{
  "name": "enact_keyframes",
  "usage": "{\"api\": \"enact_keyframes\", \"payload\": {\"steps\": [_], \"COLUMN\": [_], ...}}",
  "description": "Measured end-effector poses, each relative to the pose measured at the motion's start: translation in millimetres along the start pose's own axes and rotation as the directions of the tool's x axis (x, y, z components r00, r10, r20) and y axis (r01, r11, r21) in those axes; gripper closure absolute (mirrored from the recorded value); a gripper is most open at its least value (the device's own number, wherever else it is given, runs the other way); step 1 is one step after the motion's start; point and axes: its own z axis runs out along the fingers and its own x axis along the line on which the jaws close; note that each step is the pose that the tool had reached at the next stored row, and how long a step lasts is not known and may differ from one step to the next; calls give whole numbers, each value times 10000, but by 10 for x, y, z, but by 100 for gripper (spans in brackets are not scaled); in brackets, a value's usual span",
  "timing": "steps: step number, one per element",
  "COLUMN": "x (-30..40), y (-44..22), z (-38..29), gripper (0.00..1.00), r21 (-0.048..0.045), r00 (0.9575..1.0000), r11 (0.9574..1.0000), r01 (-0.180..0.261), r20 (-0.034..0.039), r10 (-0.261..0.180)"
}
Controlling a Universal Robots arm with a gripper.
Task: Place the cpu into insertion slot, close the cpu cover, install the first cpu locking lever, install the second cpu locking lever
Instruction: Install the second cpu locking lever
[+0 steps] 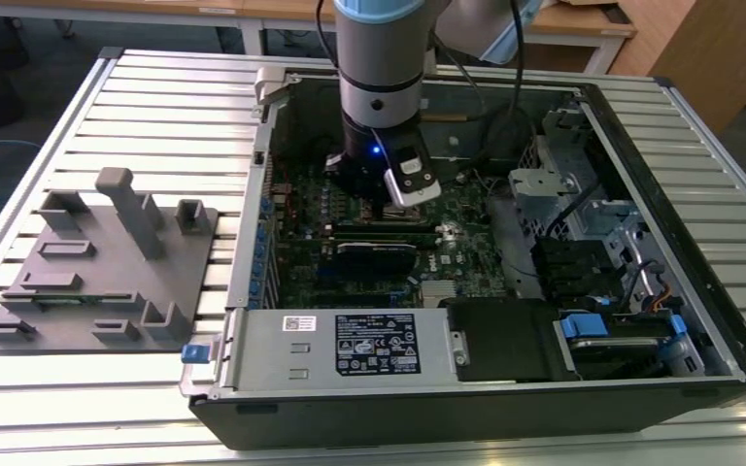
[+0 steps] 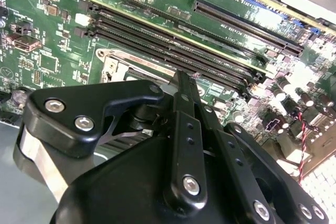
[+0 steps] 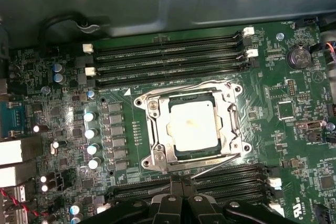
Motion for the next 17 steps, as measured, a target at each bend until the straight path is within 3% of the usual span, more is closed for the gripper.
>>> {"api": "enact_keyframes", "payload": {"steps": [17], "x": [41], "y": [-10], "z": [52], "gripper": [90], "r21": [-2], "r00": [10000], "r11": [10000], "r01": [0], "r20": [1], "r10": [0]}}
